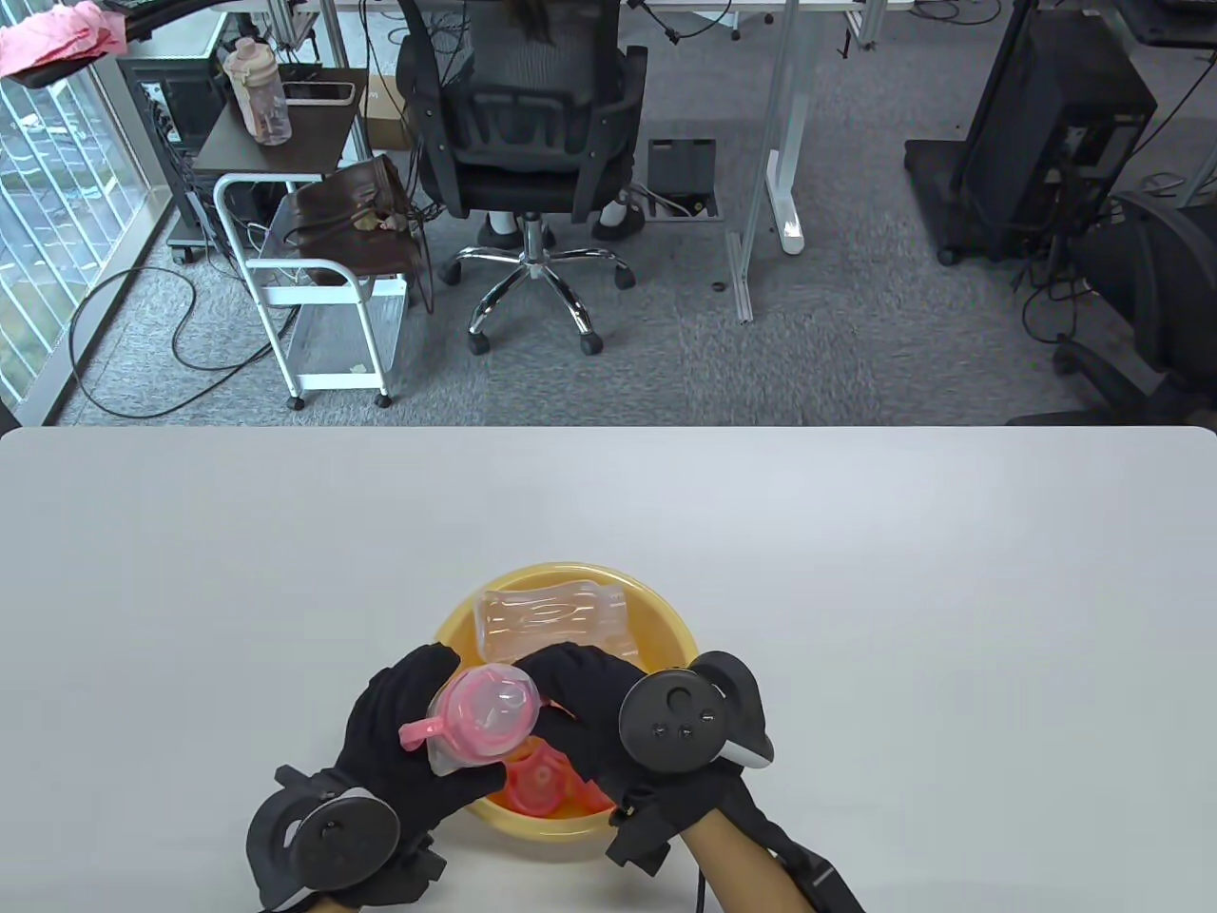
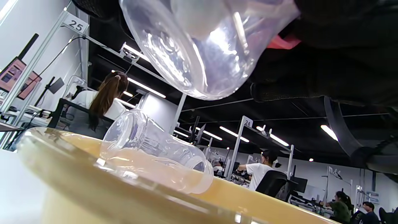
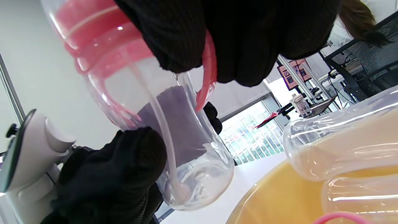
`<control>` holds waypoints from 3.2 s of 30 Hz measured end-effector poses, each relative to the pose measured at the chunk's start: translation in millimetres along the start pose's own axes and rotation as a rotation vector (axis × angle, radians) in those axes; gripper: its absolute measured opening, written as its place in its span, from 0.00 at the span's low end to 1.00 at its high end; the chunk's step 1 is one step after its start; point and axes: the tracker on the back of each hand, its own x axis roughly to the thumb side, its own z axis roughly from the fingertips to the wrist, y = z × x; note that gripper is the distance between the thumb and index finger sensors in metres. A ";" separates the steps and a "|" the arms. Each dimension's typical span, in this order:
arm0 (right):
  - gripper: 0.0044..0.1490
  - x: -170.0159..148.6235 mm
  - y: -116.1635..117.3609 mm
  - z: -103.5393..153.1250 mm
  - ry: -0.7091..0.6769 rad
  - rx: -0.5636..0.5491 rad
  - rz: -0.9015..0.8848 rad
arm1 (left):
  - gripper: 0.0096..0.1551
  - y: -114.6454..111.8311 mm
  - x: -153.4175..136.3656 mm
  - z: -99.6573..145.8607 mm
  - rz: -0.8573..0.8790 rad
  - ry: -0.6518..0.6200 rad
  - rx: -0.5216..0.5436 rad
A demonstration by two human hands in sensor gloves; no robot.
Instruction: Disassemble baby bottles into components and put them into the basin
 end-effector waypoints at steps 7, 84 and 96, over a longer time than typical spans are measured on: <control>0.50 -4.4 -9.6 2.3 0.114 0.091 -0.111 | 0.57 7.0 -1.6 -0.4 -0.208 0.034 0.085; 0.53 -6.5 1.5 4.5 0.202 -0.071 0.415 | 0.59 7.1 -31.2 -8.2 -0.593 0.162 -0.144; 0.47 -54.5 5.8 10.7 0.552 0.183 0.471 | 0.59 2.5 -39.4 -7.3 -0.629 0.190 -0.150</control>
